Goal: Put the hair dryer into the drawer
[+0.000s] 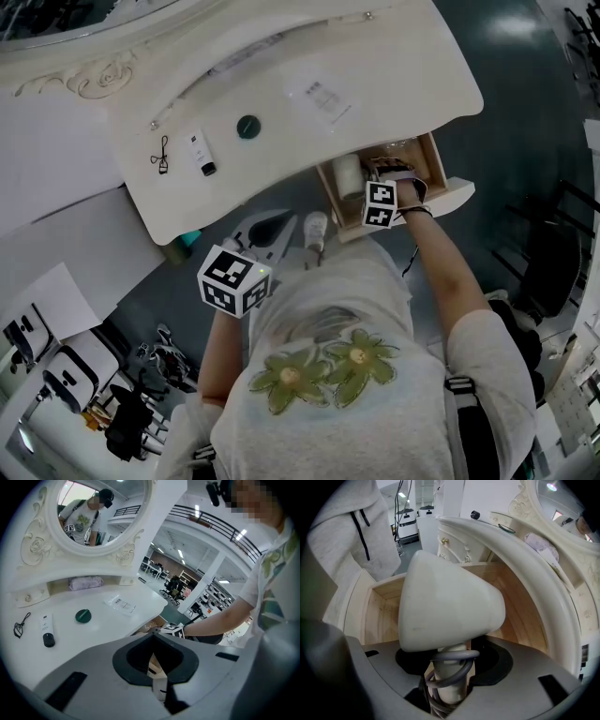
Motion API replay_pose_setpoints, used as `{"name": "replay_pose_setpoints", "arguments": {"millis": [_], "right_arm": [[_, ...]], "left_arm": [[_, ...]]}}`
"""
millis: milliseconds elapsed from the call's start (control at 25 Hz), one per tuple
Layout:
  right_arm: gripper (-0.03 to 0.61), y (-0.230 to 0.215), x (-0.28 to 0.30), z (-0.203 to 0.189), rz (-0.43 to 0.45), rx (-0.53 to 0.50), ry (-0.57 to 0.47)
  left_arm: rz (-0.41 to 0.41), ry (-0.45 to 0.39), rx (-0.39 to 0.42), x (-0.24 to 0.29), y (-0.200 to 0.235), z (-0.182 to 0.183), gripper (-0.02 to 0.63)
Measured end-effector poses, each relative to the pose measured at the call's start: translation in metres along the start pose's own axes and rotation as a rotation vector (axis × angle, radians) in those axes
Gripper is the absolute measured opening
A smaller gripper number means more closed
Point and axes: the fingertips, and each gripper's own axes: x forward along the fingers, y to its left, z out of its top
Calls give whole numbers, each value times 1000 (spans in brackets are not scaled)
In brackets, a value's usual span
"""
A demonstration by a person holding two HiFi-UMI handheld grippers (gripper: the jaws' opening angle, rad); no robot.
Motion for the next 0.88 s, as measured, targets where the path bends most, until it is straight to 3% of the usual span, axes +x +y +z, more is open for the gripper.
{"name": "replay_pose_setpoints", "arguments": {"millis": [880], "right_arm": [[245,7,15,-4,-5,-46,71]], "left_arm": [[-10,7,-13,4,-2,-2,9]]}}
